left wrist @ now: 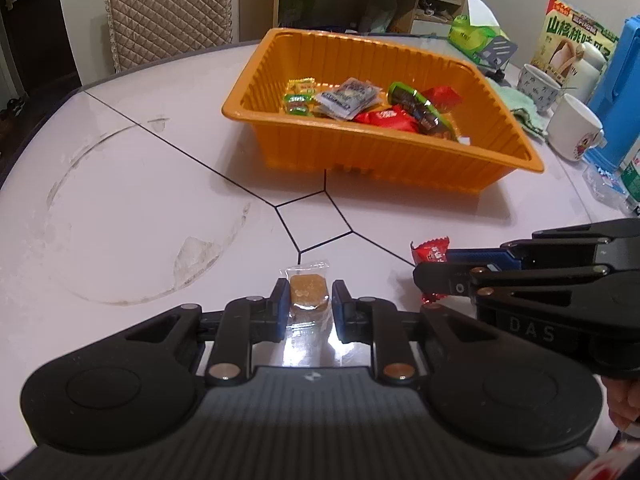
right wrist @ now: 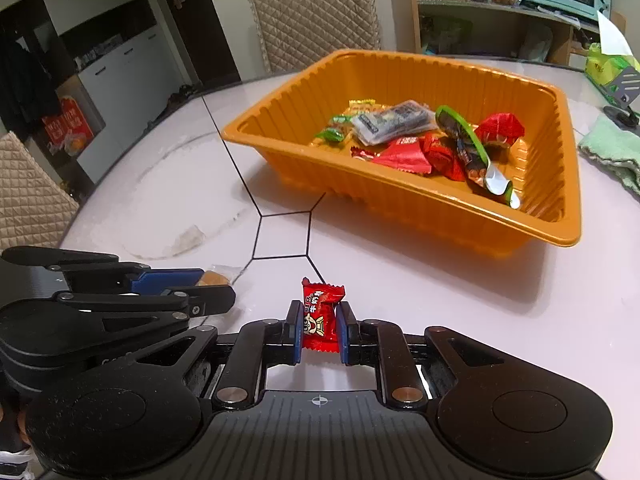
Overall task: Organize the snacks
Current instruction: 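Carry both held candies up and over the orange tray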
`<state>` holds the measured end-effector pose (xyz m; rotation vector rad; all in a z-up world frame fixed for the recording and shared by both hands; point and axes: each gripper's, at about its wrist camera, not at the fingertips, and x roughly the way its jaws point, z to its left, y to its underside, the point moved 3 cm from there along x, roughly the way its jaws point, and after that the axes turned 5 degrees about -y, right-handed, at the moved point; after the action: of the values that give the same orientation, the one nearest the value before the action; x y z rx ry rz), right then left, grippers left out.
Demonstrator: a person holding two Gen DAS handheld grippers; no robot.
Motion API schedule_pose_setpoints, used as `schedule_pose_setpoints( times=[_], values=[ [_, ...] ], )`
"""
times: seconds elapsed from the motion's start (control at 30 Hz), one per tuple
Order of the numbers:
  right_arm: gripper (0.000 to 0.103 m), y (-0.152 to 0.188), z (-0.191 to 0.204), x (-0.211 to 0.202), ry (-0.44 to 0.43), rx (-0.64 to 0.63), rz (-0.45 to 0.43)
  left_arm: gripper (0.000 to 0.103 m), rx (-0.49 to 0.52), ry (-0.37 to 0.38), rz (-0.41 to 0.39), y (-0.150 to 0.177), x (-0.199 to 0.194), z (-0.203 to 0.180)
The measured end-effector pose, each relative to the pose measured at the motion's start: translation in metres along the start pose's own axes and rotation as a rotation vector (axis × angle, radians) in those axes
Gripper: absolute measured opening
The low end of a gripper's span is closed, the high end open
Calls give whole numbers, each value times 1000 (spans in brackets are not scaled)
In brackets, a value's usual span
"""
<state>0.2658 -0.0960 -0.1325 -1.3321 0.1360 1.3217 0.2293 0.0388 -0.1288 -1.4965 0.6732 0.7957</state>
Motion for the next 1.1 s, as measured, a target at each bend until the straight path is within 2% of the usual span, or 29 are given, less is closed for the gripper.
schedule_pose_setpoints(
  times=[0.53,0.73,1.1],
  values=[
    [17,0,0,-46,-1,90,-63,20,32,54,-80,-20,-42,-12],
    [17,-12,-7,-63,10,124,-105,20,52,72,-119,-36,-50,-20],
    [17,-48,-26,-78,28,139,-184,20,67,48,-180,-75,-45,-18]
  ],
)
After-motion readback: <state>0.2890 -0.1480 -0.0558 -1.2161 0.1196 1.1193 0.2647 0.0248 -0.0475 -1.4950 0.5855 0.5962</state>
